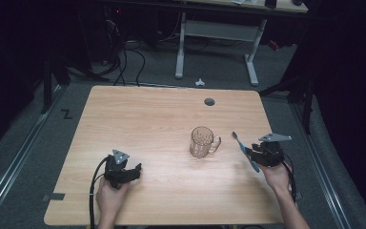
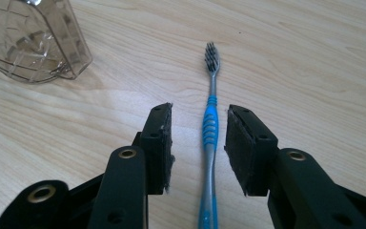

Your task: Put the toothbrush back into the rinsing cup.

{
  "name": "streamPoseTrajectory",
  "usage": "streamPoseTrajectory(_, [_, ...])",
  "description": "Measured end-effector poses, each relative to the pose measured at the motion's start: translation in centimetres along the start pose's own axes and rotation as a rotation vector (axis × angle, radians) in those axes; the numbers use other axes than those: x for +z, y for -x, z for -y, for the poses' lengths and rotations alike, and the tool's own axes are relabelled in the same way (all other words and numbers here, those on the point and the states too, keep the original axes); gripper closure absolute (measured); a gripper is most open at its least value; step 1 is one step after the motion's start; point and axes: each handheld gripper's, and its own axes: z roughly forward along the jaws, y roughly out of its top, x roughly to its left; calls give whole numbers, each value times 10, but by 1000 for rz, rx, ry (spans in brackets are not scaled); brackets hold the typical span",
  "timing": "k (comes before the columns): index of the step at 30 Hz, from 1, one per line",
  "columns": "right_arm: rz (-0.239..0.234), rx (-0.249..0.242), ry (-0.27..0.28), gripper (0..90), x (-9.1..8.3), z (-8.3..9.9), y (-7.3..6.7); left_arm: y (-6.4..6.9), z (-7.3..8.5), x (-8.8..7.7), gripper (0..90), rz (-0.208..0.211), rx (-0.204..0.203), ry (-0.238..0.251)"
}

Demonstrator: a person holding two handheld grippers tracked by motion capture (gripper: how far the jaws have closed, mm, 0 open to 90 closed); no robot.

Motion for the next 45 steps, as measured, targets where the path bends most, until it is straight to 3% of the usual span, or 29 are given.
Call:
streamPoseTrajectory(12, [6, -12, -47, 616, 5, -14, 8, 0, 0, 0, 248, 0, -1, 0])
streamPoseTrajectory(22, [10, -30, -117, 615, 21, -24, 10, 0, 0, 0, 248, 2, -2, 1])
streamPoseTrajectory(27, [1, -54, -183, 630, 30, -31, 10, 0, 0, 0, 248, 1, -2, 1])
streamPoseTrajectory(38, [-8, -71, -266, 647, 42, -42, 10, -1, 0, 0, 248, 2, -3, 1])
streamPoseTrajectory(45, [12, -96, -320, 647, 50, -48, 10, -1, 0, 0, 248, 3, -3, 1])
